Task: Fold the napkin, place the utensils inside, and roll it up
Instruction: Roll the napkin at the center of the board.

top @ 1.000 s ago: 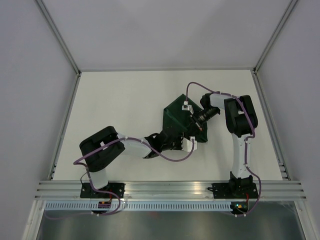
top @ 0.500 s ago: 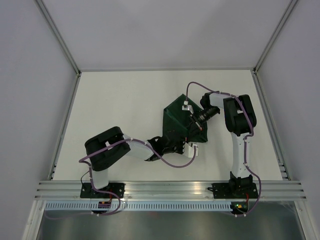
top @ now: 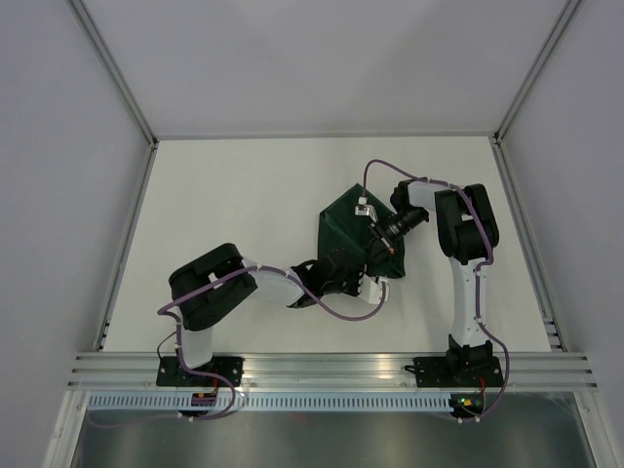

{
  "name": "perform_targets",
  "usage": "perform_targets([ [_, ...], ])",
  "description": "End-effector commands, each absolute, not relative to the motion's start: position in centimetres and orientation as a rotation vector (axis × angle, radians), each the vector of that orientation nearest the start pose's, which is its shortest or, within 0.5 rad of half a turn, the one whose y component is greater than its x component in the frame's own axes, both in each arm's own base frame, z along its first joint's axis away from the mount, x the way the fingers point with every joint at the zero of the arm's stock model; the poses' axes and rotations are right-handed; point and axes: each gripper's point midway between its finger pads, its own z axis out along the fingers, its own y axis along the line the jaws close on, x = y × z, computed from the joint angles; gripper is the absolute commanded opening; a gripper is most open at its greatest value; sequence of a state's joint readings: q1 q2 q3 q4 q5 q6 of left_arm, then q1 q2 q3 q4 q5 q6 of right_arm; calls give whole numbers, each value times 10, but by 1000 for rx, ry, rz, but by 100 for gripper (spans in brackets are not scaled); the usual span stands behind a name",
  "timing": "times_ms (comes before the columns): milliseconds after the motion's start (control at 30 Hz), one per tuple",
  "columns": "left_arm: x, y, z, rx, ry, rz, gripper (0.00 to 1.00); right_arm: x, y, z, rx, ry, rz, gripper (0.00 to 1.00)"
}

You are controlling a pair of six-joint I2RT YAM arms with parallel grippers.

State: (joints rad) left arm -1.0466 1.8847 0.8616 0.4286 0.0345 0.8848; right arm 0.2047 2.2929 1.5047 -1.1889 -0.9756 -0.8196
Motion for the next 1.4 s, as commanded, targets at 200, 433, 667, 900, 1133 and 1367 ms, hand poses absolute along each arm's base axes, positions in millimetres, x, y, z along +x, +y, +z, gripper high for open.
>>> perform_targets([
  [200,244,-384,-14,1983,1279,-170,18,284,166,-40,-1320,2575,1349,1],
  [433,240,-388,-14,1991,1349,-233,2,282,165,-40,-1321,2581,1353,0],
  [667,240,-398,4,1932,1434,-346,2,281,166,-39,-1325,2580,1359,0],
  [900,240,-399,14,1890,1579,-485,2,284,165,-38,-1316,2583,1341,3],
  [1133,236,-402,20,1864,1656,-611,2,296,166,-21,-1281,2545,1277,23],
  [1367,245,-402,22,1829,1664,-589,11,302,164,-22,-1260,2571,1224,7],
])
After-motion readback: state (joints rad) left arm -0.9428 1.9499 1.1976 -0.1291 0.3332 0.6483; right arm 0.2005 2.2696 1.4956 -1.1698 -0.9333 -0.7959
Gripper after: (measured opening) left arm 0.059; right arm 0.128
